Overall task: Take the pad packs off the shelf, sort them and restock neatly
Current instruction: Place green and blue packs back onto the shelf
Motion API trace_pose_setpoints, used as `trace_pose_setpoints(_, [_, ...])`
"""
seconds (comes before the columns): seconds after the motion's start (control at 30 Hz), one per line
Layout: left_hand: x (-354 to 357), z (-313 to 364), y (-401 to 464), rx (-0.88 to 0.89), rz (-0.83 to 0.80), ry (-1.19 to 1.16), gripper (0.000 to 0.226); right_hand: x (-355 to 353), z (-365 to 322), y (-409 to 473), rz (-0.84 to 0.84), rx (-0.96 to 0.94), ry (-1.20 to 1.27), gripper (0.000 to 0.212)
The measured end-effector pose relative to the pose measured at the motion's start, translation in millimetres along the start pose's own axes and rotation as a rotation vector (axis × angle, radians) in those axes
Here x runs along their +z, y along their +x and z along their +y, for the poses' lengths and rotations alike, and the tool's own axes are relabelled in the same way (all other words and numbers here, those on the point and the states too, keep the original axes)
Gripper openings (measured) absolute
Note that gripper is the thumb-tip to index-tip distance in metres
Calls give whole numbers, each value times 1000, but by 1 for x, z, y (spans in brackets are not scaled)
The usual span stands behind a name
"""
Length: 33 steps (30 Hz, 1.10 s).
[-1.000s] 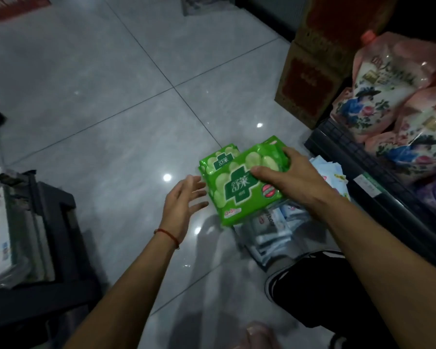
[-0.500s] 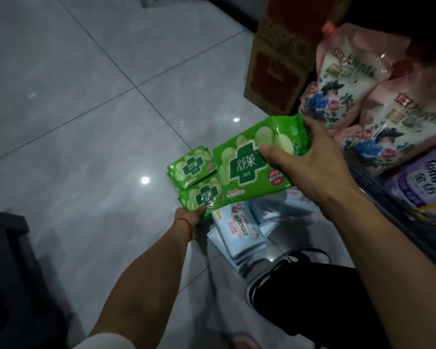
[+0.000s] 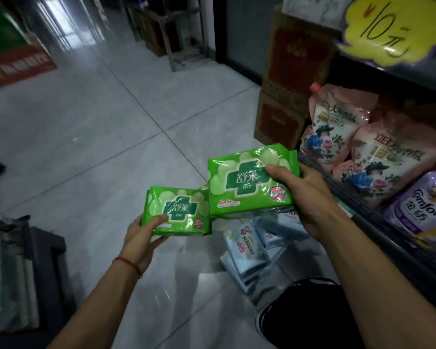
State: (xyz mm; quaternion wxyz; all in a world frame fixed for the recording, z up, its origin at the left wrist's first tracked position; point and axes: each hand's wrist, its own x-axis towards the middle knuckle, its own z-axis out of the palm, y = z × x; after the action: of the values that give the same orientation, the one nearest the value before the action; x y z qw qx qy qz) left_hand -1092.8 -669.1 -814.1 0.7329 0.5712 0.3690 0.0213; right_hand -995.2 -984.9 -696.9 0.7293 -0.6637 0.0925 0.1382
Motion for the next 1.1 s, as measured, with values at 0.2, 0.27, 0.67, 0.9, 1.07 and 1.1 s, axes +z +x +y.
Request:
trace_pose_setpoints(0.2, [74,78,-50,171,-246,-41,24,-22,-27,-30,-25,-50,251,50])
trace_pose_setpoints(0.27, [108,93,-66,207,-327,-33,46,-36,-38,-37,25,-96,283,45])
trace_pose_setpoints(0.67, [333,161,-168,360,-836,-69,64,-217,-122,-99,412,-308,282,81])
trace_pose_setpoints(0.9, [464,211,-210,426,-958,-144,66,-298,-151,-147,666,-509,312,33])
trace_pose_setpoints(1.07, [542,227,-228,392,-1093,-143,64,-331,-150,-161,813,-578,257,22])
trace_pose_setpoints(1.1, [556,228,-233,371,-1111,-147,65,-336,-148,-164,824,-583,248,23])
